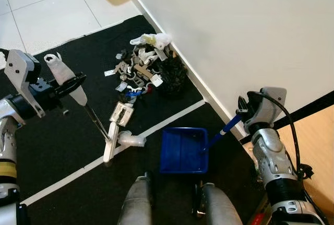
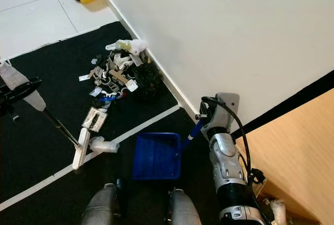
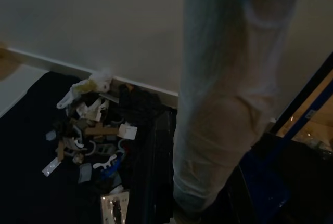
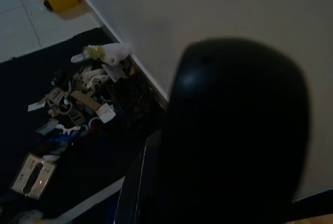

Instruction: Sweep floor

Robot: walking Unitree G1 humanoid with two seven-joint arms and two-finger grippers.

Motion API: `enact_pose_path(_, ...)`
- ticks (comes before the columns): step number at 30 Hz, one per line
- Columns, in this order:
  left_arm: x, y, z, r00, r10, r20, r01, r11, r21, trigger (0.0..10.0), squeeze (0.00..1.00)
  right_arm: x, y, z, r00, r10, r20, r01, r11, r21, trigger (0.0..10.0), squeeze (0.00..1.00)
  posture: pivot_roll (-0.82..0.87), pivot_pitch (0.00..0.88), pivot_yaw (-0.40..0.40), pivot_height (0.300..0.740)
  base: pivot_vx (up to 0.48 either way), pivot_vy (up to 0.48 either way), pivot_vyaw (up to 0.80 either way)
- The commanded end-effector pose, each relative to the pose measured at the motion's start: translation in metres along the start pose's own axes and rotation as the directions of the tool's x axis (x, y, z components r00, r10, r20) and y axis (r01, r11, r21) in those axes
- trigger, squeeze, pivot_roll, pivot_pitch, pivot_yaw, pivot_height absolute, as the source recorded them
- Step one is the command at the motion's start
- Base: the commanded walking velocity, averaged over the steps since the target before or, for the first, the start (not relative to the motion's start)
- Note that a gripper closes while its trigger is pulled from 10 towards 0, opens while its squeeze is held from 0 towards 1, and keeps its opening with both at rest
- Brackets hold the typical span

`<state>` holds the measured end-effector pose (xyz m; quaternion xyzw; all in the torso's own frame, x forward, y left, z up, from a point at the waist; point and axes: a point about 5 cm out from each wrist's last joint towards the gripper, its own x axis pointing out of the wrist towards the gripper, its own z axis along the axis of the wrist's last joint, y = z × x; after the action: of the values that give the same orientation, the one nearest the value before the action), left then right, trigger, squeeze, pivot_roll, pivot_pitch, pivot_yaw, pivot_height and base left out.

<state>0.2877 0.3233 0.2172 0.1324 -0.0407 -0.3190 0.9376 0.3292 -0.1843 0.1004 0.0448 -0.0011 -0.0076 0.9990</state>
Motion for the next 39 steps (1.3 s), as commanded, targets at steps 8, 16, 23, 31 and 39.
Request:
enact_pose_path(8, -0.011, -0.007, -0.027, 0.996, 0.044, -0.074, -0.044, 0.999, -0.003, 10.0, 0.02, -0.012, -0.001, -0.023, 0.999, -0.027, -0.027, 0.028, 0.999, 0.028, 10.0, 0.0, 0.12, 0.285, 0.005, 0.74, 0.0, 0.0, 0.0)
enact_pose_path(16, -0.018, -0.011, -0.06, 0.973, 0.166, -0.16, -0.155, 0.985, 0.075, 10.0, 0.0, -0.01, -0.007, -0.024, 0.999, -0.024, -0.023, 0.024, 1.0, 0.002, 10.0, 0.0, 0.09, 0.289, -0.016, 0.74, 0.0, 0.0, 0.0)
enact_pose_path(23, 0.005, -0.017, -0.08, 0.945, 0.305, -0.119, -0.3, 0.952, 0.054, 10.0, 0.02, -0.007, -0.011, -0.015, 1.0, -0.015, 0.016, 0.015, 1.0, -0.008, 10.0, 0.0, 0.06, 0.301, -0.035, 0.74, 0.0, 0.0, 0.0)
enact_pose_path(31, 0.038, -0.024, -0.081, 0.934, 0.35, -0.077, -0.345, 0.936, 0.072, 10.0, 0.03, -0.009, -0.016, -0.007, 0.998, -0.014, 0.055, 0.015, 1.0, -0.021, 10.0, 0.0, 0.0, 0.299, -0.033, 0.74, 0.0, 0.0, 0.0)
enact_pose_path(39, 0.071, -0.041, -0.076, 0.976, 0.211, -0.047, -0.207, 0.975, 0.079, 10.0, 0.03, -0.008, -0.021, -0.004, 0.998, -0.021, 0.064, 0.022, 0.999, -0.028, 10.0, 0.0, -0.01, 0.295, -0.035, 0.74, 0.0, 0.0, 0.0)
